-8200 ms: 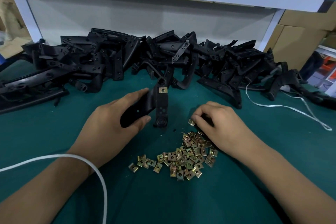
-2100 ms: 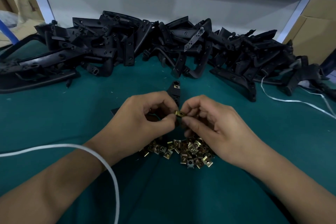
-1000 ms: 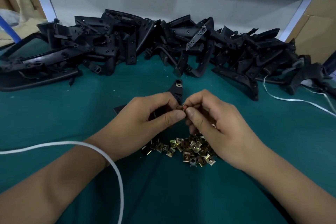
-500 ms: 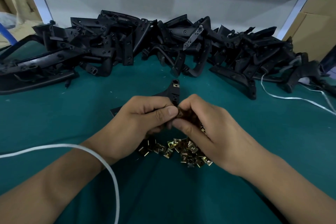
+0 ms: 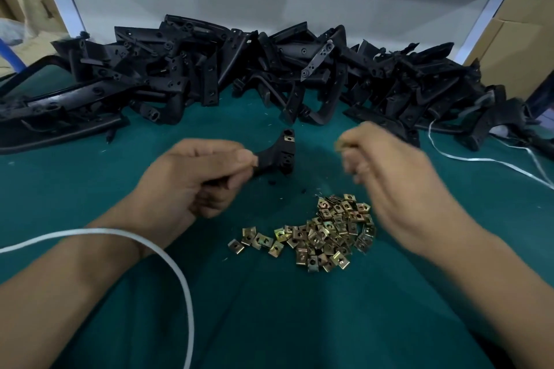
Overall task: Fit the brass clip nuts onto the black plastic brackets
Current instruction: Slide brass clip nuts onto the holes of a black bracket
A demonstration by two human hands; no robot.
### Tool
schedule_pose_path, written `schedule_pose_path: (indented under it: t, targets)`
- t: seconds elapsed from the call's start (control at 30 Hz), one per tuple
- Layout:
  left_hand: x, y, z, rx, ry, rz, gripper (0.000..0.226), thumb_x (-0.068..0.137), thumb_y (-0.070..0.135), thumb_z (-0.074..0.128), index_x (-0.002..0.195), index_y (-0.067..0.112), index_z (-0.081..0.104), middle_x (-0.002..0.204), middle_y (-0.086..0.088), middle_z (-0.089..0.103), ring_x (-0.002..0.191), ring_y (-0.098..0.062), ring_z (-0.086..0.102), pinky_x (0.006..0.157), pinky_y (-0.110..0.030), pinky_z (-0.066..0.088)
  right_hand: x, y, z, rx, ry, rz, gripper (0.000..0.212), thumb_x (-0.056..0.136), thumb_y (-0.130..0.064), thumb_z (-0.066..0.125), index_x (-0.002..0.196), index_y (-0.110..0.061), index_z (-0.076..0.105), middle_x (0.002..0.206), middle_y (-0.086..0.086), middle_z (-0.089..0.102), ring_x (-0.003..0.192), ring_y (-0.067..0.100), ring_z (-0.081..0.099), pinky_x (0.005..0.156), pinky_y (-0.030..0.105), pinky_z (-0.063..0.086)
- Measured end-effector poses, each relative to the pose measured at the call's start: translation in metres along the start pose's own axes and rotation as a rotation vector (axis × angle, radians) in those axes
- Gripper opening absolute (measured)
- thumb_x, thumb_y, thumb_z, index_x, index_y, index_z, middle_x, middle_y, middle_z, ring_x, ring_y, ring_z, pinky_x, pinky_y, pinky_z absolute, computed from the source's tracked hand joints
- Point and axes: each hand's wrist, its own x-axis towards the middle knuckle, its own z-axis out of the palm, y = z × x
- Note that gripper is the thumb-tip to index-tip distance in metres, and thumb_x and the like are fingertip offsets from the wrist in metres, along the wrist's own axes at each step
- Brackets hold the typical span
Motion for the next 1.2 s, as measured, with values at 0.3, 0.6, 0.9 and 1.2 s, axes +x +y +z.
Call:
schedule_pose_path:
  t: [0.3,0.6,0.9,1.2]
  targets:
    - [0.006,-0.015,0.009,0.584,-0.002,0.18,0.027,0.104,0.048,0.053,0.109,0.03,0.073,0.072,0.019,0.056,0.063,0.002,0.049,0.06,-0.01,0.039,0.004,0.012,0.017,0.246,0.063,0.128,0.011,0.11,-0.031,0.047,0.104,-0.027,0.055,0.091,-0.004,0.064,0.086,0.022,0.067,0.073,0.038,0.054]
    - [0.009,-0.015,-0.004,0.728,0.321,0.268,0.023,0.1,0.047,0.055,0.117,0.04,0.069,0.102,0.016,0.067,0.095,-0.004,0.061,0.082,-0.012,0.044,0.003,0.018,0.021,0.437,0.092,0.203,0.019,0.112,-0.02,0.05,0.106,-0.025,0.067,0.09,-0.003,0.068,0.081,0.02,0.07,0.075,0.023,0.054]
    - [0.015,-0.019,-0.007,1.381,0.26,-0.018,0.047,0.099,0.041,0.056,0.145,0.032,0.054,0.131,0.008,0.054,0.123,-0.025,0.046,0.103,-0.043,0.046,0.009,0.012,0.027,0.907,0.182,0.383,0.015,0.09,-0.01,0.076,0.103,-0.005,0.081,0.093,0.016,0.079,0.082,0.032,0.078,0.075,0.032,0.064]
    - [0.011,-0.015,-0.003,1.477,0.414,-0.138,0.049,0.087,0.073,0.048,0.121,0.039,0.058,0.091,0.013,0.052,0.087,-0.017,0.059,0.061,-0.032,0.04,0.01,0.014,0.027,0.935,0.163,0.452,0.018,0.087,0.001,0.079,0.105,-0.004,0.077,0.093,0.016,0.079,0.089,0.03,0.078,0.085,0.032,0.063]
